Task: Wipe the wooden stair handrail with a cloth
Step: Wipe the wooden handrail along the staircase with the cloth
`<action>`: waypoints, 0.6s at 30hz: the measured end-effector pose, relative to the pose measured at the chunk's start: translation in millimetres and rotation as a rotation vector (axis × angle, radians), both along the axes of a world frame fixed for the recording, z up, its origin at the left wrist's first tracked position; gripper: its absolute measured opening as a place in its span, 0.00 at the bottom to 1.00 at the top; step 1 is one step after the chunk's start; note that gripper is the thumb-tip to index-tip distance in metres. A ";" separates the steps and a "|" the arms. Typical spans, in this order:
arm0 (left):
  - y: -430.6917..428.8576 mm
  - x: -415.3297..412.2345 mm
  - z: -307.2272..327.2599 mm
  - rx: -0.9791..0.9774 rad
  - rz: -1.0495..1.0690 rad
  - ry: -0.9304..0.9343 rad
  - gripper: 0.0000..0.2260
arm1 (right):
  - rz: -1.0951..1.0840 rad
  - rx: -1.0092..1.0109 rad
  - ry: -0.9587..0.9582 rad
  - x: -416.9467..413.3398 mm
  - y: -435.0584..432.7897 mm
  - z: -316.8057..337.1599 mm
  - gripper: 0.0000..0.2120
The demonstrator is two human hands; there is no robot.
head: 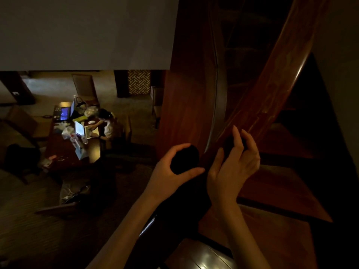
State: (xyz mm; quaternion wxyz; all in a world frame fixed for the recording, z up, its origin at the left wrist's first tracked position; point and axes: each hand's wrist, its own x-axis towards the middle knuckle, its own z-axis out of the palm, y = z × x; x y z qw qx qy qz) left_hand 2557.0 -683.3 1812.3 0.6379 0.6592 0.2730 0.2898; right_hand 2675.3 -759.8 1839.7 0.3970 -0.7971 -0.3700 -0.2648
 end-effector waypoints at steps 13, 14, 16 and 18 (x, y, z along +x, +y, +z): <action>47.3 34.5 -15.7 -0.232 -0.236 -0.161 0.09 | -0.094 -0.039 -0.056 -0.5 4.6 -0.6 0.22; 48.0 37.0 -16.9 -0.222 -0.237 -0.185 0.09 | -0.098 -0.037 -0.060 -0.9 5.0 -0.3 0.21; 49.5 37.1 -19.5 -0.192 -0.269 -0.209 0.10 | -0.102 -0.036 -0.072 -0.4 5.6 0.4 0.21; 54.5 30.8 -22.5 -0.204 -0.330 -0.181 0.11 | -0.102 -0.045 -0.083 -0.7 5.6 0.8 0.20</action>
